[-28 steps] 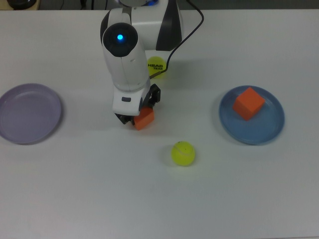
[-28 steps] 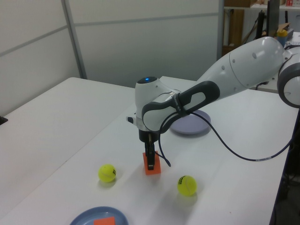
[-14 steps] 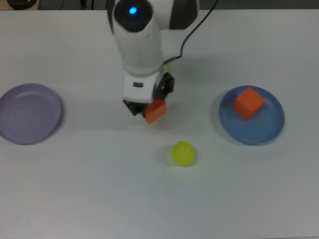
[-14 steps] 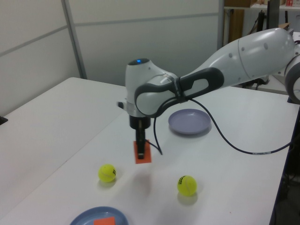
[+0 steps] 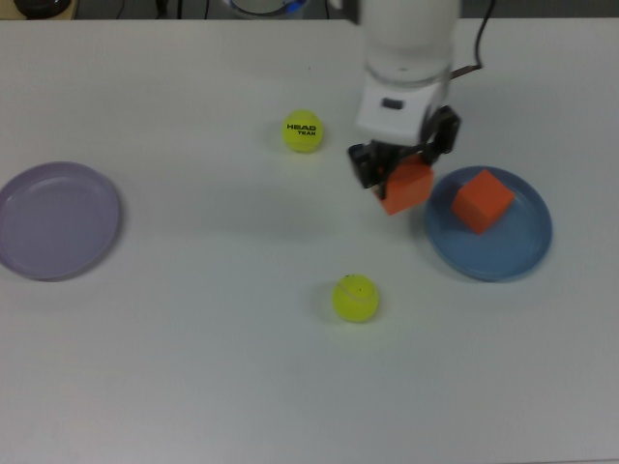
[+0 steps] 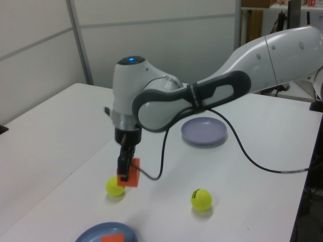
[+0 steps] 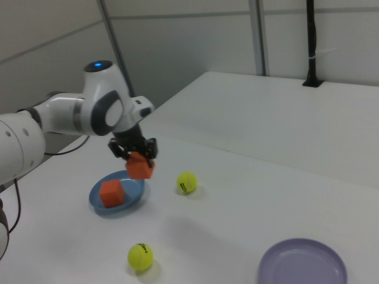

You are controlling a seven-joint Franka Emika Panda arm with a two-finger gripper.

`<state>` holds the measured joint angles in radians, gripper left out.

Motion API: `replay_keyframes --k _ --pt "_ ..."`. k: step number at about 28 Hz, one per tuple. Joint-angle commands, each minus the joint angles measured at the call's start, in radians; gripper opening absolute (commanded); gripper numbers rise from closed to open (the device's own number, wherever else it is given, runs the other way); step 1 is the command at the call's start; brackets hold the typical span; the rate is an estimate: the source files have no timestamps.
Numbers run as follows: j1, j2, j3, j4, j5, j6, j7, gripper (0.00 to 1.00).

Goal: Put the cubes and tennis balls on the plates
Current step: 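Carry the second cube to the blue plate, stacking it on the first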

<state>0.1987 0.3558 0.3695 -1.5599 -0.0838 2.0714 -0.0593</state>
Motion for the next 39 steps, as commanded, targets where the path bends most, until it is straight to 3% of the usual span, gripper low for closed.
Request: replay_keyframes --k 1,14,26,32,39 --pt "0.071 0.003 0.014 0.011 -0.057 -0.017 0.128 0.0" --pt "0.192 0.038 0.017 0.008 -0.063 -0.002 0.222 0.0" --pt "0.205 0.109 0.017 0.008 -0.082 0.041 0.236 0.0" --pt "0.206 0.117 0.017 0.0 -0.111 0.115 0.276 0.0" --pt "0.206 0.127 0.017 0.001 -0.114 0.115 0.279 0.0"
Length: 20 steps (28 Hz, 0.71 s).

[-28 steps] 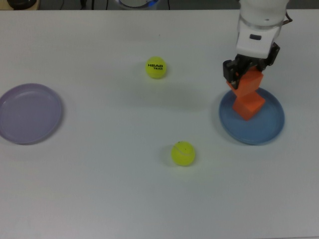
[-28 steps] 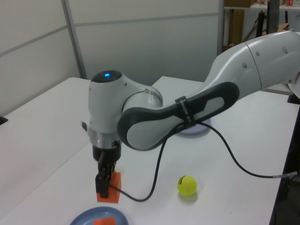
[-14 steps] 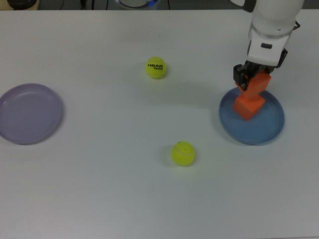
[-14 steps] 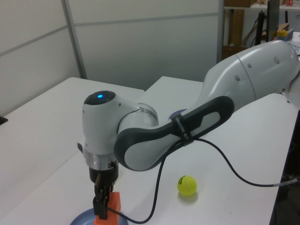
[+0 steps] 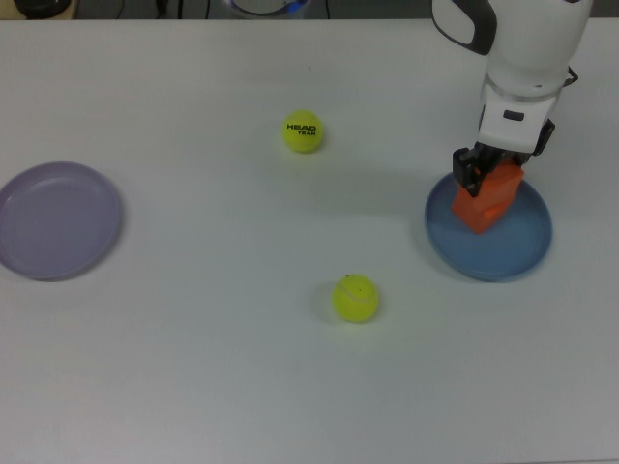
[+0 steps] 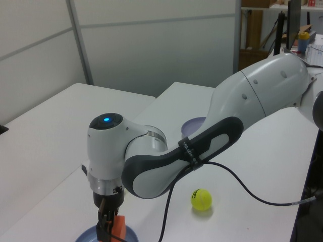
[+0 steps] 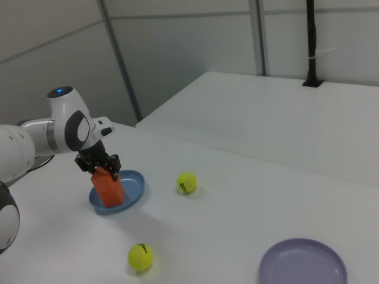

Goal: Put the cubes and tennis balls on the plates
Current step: 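Open the gripper and lift away from the cube stack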

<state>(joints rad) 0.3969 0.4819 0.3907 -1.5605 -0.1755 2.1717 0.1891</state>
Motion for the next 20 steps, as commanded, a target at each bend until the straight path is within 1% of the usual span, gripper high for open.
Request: replay_keyframes --k 1,2,3,4,5,9,10,13,14,16,17,19,20 --pt "0.008 0.0 -0.004 0.002 -0.022 0.014 0.03 0.0" --pt "0.008 0.0 -0.004 0.002 -0.022 0.014 0.03 0.1" --pt "0.008 -0.002 -0.004 0.0 -0.021 0.011 0.032 0.39" --pt "0.008 -0.002 -0.004 0.0 -0.015 0.005 0.038 0.91" --pt "0.007 -0.008 -0.004 -0.004 -0.015 -0.006 0.061 1.0" --pt "0.002 -0.029 -0.007 -0.012 -0.021 -0.038 0.127 1.0" --pt "-0.006 -0.064 -0.007 -0.013 -0.018 -0.068 0.121 1.0" --pt "-0.015 -0.123 -0.007 -0.013 -0.004 -0.148 0.102 1.0" --pt "-0.023 -0.164 -0.006 -0.013 0.008 -0.203 0.093 1.0" --pt "-0.032 -0.207 -0.006 -0.013 0.036 -0.255 0.09 1.0" --pt "-0.044 -0.259 -0.01 -0.025 0.068 -0.318 0.061 1.0" --pt "-0.062 -0.316 -0.013 -0.062 0.103 -0.346 0.009 1.0" --pt "-0.087 -0.385 -0.026 -0.117 0.144 -0.346 -0.037 1.0"
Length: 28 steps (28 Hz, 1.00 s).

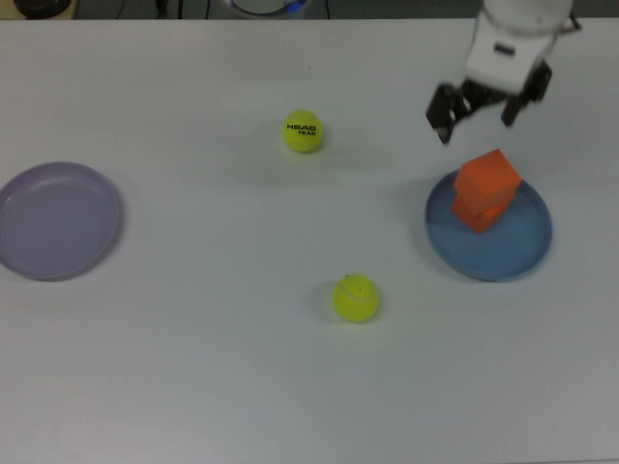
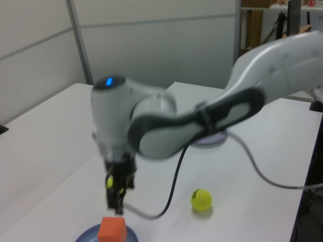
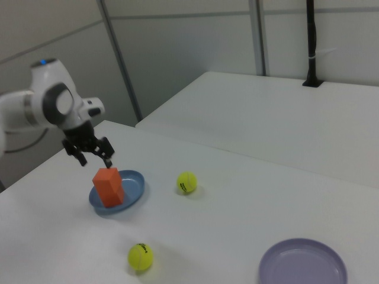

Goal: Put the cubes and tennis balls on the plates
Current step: 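Open the gripper and lift away from the cube stack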

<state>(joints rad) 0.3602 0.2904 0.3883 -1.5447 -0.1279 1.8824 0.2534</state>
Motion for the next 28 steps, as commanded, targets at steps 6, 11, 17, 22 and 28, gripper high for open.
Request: replay_keyframes --k 6,11,17,22,28 --pt "-0.066 -0.379 -0.14 -0.284 0.214 -0.057 -0.175 1.0" --pt "-0.066 -0.464 -0.249 -0.38 0.243 -0.054 -0.186 1.0" --pt "-0.069 -0.546 -0.364 -0.538 0.257 0.024 -0.181 1.0" --pt "-0.072 -0.559 -0.399 -0.623 0.26 0.099 -0.181 1.0" --pt "-0.081 -0.556 -0.399 -0.729 0.26 0.219 -0.181 1.0"
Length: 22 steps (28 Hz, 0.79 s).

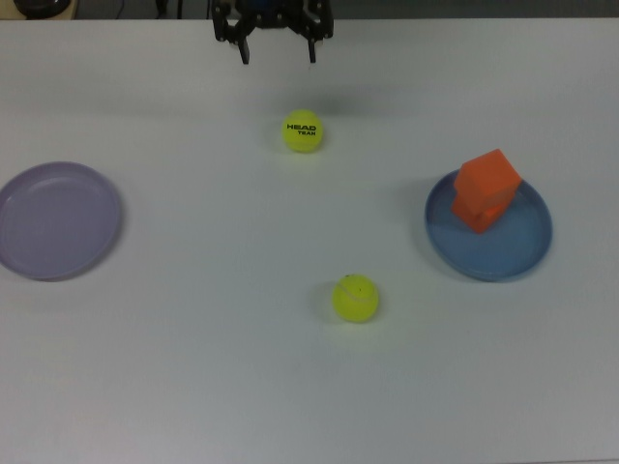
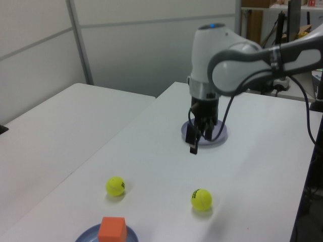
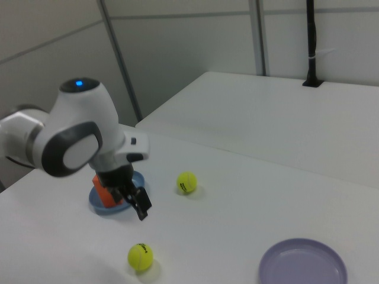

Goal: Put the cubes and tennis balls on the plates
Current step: 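Open the gripper and lift away from the cube stack, then lower the gripper onto the tennis ball and grasp it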

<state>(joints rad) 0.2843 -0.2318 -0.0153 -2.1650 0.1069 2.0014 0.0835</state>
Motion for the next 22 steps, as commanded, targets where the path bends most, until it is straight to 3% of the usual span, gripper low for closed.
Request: replay_keyframes --k 1,10,17,22 --pt "-0.005 -0.031 0.005 -0.117 0.025 0.114 -0.01 1.0" --pt "0.006 0.034 0.02 -0.153 0.025 0.186 0.016 1.0" --pt "0.007 0.132 0.069 -0.165 0.025 0.275 0.048 1.0" --pt "0.007 0.167 0.075 -0.167 0.025 0.29 0.053 1.0"
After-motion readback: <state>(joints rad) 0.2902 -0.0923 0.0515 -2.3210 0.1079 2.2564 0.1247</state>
